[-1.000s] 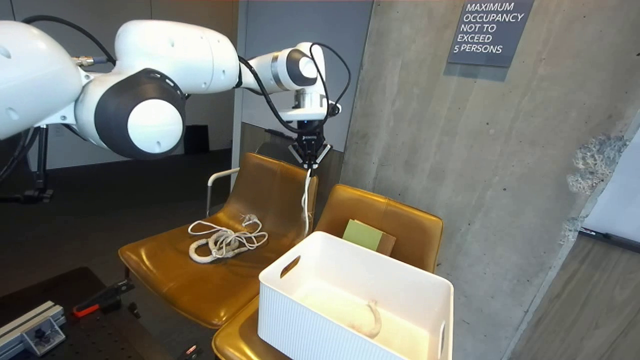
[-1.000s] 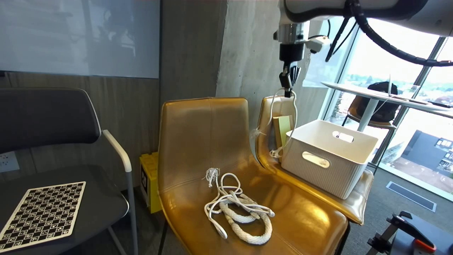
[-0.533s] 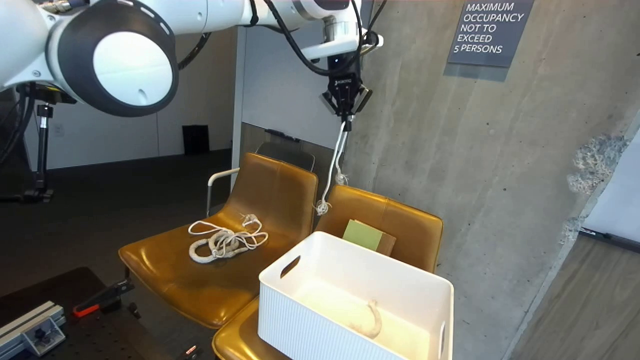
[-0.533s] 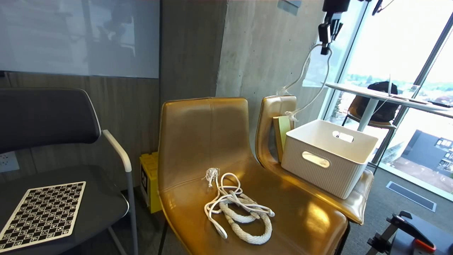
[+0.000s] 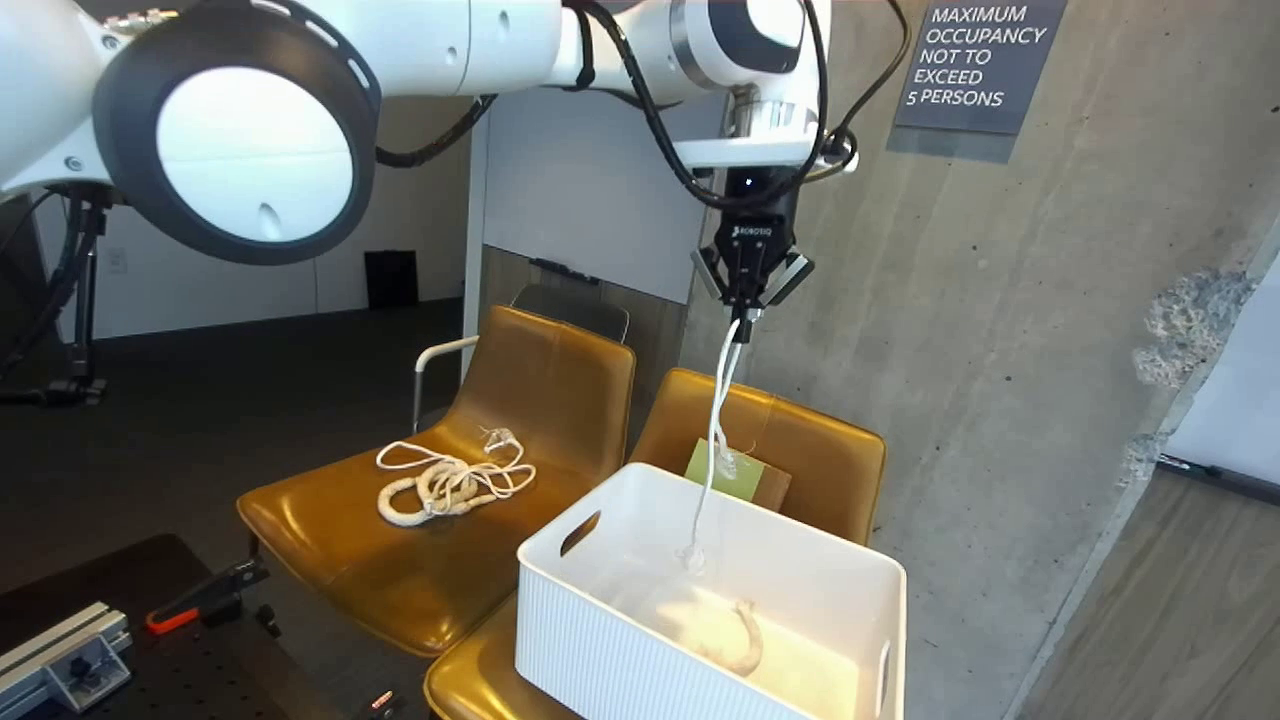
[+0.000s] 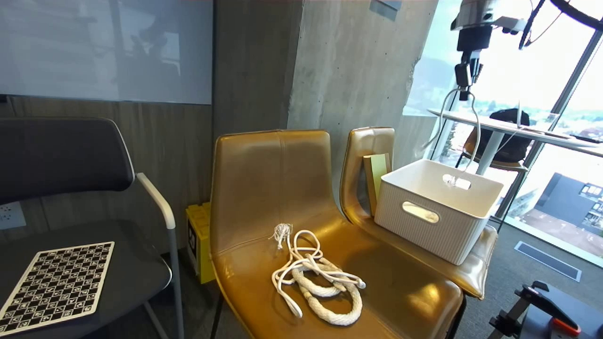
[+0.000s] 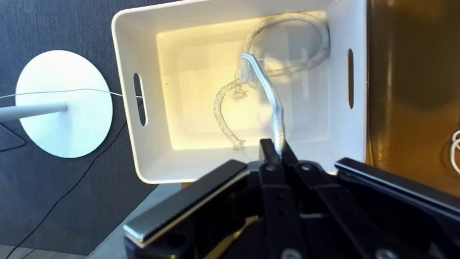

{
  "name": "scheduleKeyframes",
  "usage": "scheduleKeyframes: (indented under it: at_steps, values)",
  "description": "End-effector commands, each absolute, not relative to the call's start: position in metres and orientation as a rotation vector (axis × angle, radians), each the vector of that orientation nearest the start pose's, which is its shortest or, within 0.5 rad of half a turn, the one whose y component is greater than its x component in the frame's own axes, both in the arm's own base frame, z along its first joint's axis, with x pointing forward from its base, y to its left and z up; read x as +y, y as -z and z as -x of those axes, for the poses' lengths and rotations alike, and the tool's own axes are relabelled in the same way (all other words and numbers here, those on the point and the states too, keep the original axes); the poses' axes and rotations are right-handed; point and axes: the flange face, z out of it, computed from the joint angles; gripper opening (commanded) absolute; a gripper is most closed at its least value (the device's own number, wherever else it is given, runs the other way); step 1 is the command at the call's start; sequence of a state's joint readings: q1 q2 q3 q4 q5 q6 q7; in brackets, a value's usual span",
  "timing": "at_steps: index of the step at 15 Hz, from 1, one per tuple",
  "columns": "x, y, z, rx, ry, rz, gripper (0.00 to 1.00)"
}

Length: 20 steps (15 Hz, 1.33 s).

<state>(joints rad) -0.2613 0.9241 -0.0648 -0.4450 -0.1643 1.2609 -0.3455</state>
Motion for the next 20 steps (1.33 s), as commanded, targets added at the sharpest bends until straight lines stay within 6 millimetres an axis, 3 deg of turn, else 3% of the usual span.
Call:
scheduleKeyframes:
  at_steps: [1, 5, 7, 10, 11, 12, 15, 20]
  values:
    - [-0.219, -0.424, -0.724, -0.050, -0.370, 3.261, 0.01]
    - [-0.230, -0.331, -0.725, -0.028, -0.602, 3.234, 0.01]
    - [-0.235, -0.297, -0.723, -0.028, -0.673, 3.215, 0.01]
    - [-0.233, -0.263, -0.722, -0.043, -0.738, 3.211, 0.01]
    - [-0.230, -0.253, -0.723, -0.046, -0.754, 3.208, 0.29]
    - [-0.227, -0.248, -0.722, -0.047, -0.777, 3.207, 0.30]
    - [-0.203, -0.242, -0.726, -0.079, -0.830, 3.221, 0.51]
    - [-0.096, -0.288, -0.760, -0.391, -0.680, 3.358, 0.88]
